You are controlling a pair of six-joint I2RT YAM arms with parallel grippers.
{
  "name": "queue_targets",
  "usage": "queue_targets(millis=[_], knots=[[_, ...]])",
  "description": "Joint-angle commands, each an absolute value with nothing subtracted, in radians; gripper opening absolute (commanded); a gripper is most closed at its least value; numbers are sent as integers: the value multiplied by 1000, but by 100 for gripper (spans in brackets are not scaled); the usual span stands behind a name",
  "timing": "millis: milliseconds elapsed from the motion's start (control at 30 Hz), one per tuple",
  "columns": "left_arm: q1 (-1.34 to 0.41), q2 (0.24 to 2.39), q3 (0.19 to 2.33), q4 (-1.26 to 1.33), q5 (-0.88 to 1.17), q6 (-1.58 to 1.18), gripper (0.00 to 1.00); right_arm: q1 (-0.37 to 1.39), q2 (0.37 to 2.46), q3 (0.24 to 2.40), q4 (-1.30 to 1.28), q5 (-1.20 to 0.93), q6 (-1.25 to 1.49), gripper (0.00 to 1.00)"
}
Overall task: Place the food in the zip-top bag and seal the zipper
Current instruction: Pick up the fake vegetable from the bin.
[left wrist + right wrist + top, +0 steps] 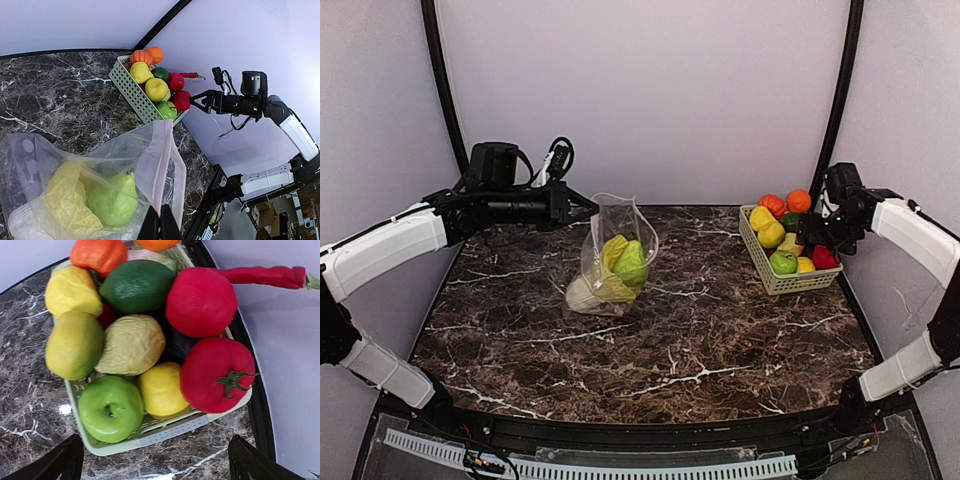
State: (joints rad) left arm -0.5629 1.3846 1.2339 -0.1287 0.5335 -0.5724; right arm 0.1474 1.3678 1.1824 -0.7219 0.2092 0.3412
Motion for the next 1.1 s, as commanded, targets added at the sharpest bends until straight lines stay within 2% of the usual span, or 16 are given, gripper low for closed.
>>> queue_targets(millis=[0,367,767,1067], knots=[[-557,1335,1211,-128,522,-566,1,58,1387,1148,-691,221,313,99],[-557,1319,1201,-132,520,-565,1,-82,1475,1130,-599,158,274,99],[-557,1318,1197,-129,521,-569,1,-104,1580,1159,-539,114,231,99],[-557,1324,1204,-133,523,-566,1,-104,1626,1179,-529,114,229,91]])
